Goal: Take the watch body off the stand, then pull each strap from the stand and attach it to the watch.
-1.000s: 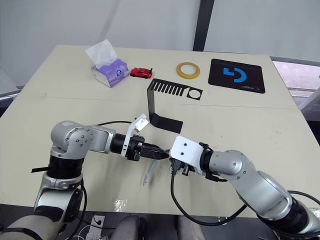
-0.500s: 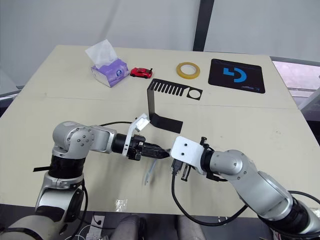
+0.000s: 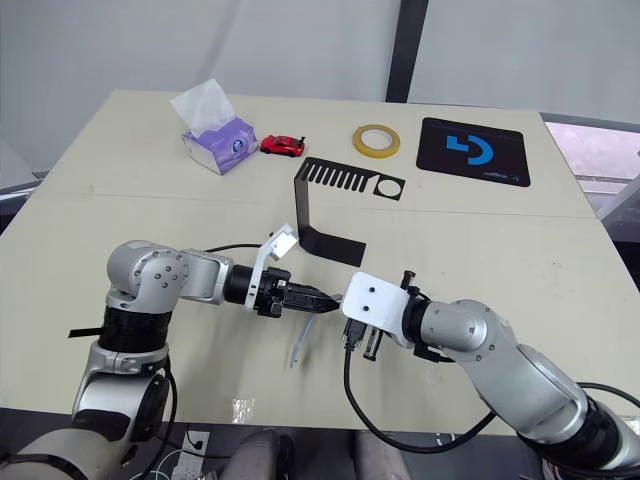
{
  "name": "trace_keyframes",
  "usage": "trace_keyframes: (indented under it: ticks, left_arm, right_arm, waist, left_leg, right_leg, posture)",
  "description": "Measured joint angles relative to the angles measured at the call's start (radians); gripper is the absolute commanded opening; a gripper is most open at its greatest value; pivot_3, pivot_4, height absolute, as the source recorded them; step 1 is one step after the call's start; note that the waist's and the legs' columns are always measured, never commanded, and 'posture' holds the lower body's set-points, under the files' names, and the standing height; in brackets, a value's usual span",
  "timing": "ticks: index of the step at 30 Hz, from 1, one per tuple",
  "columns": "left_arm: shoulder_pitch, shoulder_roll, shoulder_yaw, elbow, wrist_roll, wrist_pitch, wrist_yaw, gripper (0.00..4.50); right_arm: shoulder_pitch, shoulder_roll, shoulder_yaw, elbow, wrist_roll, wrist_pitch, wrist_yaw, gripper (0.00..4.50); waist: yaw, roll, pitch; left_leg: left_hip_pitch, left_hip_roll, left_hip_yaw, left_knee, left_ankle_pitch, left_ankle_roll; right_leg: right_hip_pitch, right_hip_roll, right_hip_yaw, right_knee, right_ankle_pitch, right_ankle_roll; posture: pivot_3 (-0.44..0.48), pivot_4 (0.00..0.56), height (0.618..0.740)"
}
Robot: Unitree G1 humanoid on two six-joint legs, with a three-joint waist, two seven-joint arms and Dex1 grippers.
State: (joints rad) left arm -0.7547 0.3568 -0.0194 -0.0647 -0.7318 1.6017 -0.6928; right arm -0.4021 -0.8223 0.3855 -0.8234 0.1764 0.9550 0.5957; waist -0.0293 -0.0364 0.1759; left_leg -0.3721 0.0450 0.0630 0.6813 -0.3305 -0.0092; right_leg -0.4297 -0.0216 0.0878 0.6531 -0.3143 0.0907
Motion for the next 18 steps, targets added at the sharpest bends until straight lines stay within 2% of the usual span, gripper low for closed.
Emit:
trace_keyframes:
  ticks: [18]
  left_arm:
    - [-0.005,0.005,0.001,-0.001,-0.028,0.012,0.010,1.71]
  right_arm:
    - [0.021,-0.002,0.000,-0.005,-0.022,-0.029,0.004,0.05]
  waist:
    - [0.000,0.000,0.000]
  left_leg:
    - [0.000,0.000,0.000,0.000,0.000,0.000]
  right_leg:
    - [0.000,0.000,0.000,0.000,0.000,0.000]
  posture:
    - [0.000,0.150,0.738]
